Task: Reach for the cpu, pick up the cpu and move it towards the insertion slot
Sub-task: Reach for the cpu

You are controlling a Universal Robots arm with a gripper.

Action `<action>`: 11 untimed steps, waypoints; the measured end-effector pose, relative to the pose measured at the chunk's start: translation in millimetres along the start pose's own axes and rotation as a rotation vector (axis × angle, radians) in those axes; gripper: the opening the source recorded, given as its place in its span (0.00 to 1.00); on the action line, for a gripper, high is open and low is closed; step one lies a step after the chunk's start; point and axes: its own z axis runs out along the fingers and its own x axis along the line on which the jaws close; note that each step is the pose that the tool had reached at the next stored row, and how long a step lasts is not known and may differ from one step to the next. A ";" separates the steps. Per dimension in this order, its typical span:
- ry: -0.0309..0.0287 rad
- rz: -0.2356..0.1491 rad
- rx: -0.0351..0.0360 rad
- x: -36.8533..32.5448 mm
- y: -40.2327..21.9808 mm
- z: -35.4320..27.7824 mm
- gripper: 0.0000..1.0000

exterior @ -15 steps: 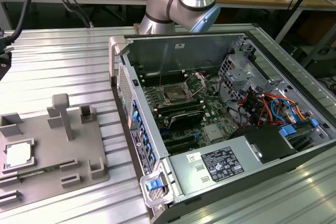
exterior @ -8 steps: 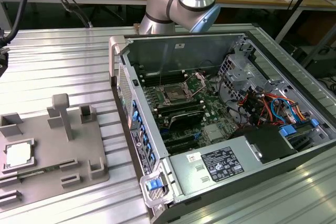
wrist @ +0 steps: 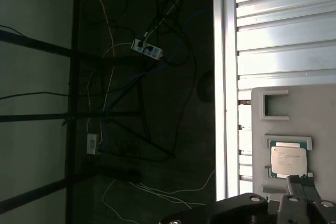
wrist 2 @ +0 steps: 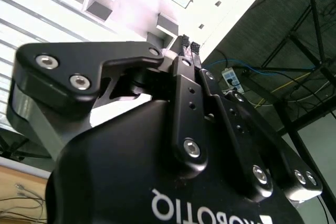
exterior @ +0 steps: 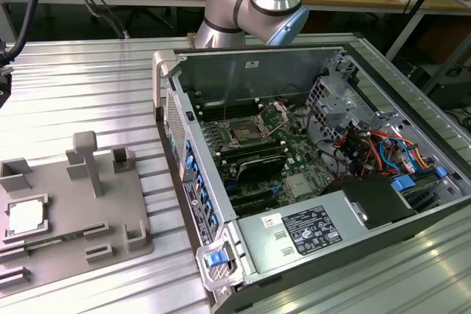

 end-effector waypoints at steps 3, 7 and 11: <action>0.0000 0.000 -0.0001 0.1 0.0 0.1 0.24; 0.0000 0.000 0.0000 0.1 0.0 0.1 0.31; 0.0000 0.000 -0.0001 0.2 0.0 0.2 0.33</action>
